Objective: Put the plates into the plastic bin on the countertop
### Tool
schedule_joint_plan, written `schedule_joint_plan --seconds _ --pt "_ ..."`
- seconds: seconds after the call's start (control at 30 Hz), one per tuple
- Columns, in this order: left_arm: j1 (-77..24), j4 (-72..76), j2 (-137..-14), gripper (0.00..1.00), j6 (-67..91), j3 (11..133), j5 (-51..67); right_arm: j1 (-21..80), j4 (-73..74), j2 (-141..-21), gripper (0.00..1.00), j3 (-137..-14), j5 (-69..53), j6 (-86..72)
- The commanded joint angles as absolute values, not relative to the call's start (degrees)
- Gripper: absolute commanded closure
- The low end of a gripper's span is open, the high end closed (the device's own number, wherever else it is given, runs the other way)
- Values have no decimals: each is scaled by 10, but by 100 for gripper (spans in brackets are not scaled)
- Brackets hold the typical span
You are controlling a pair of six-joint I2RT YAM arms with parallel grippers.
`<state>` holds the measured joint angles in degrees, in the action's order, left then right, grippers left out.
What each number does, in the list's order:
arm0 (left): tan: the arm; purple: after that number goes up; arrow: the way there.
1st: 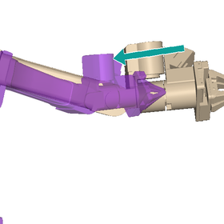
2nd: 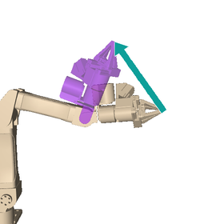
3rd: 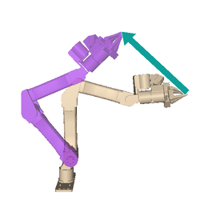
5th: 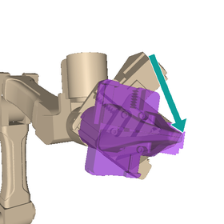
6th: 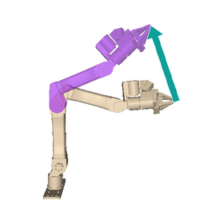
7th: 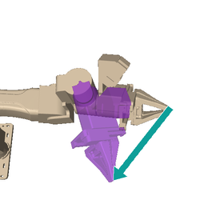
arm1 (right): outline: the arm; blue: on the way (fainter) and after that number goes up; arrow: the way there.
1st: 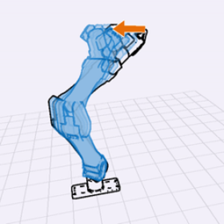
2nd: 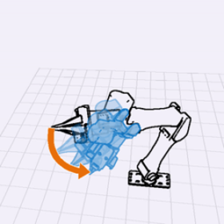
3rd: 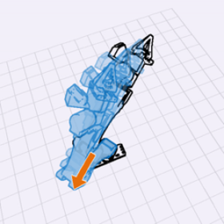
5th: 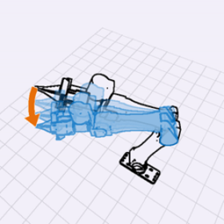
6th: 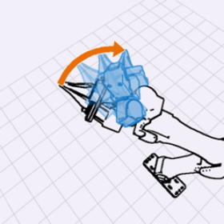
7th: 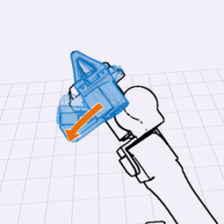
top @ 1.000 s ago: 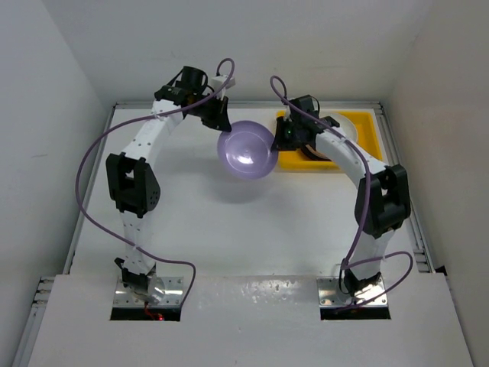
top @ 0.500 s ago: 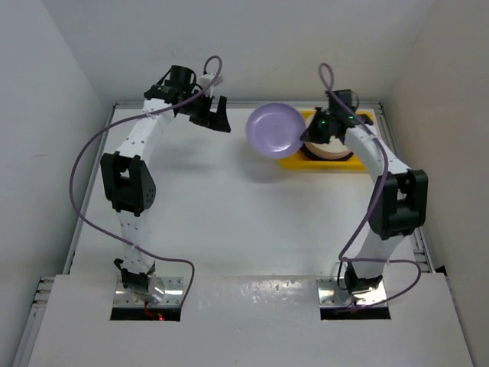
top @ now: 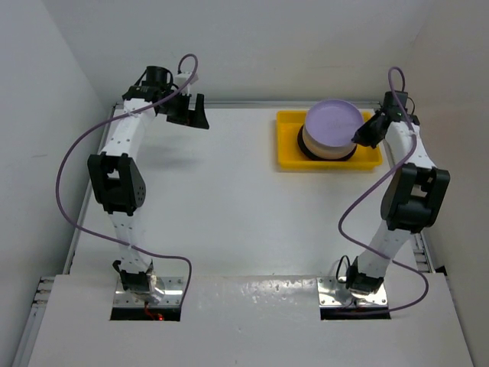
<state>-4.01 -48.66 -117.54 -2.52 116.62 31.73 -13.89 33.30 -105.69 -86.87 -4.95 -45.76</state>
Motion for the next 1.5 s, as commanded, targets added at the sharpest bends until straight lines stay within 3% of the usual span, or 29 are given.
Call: schedule_joint_plan --seconds 0.0,0.1,0.2,0.23,0.33,0.53,0.8,0.87,0.9,1.17,1.3,1.47 --pt "-40 -480 -1140 0 -31 1161 326 -133 337 -1078 94 -906 -49 -467" --pt "-35 -480 -1135 0 -31 1156 331 -134 331 -1101 89 -910 -49 -460" --pt "-35 -480 -1135 0 -31 1156 344 -133 323 -1127 73 -915 -41 -448" --pt "-35 -480 -1135 0 -31 1156 345 -133 328 -1140 62 -927 -38 -442" --pt "-35 -480 -1135 0 -31 1150 350 -132 345 -1158 50 -936 -25 -427" --pt "-30 -480 -1129 0 -31 1144 355 -127 348 -1129 42 -907 -9 -392" --pt "-25 -480 -1104 0 -41 1139 350 -124 337 -924 26 -850 27 -342" --pt "-25 -480 -1085 0 -49 1125 338 -124 342 -884 16 -804 27 -340" --pt "-25 -480 -1075 0 -49 1117 320 -124 346 -815 0 -767 33 -344" --pt "-19 -480 -894 0 -147 877 240 -124 424 -531 0 -416 3 -446" --pt "-19 -480 -794 0 -220 663 179 -113 443 -413 0 -311 -25 -485" --pt "-19 -420 -700 0 -250 515 110 -114 454 -295 0 -252 -58 -497"
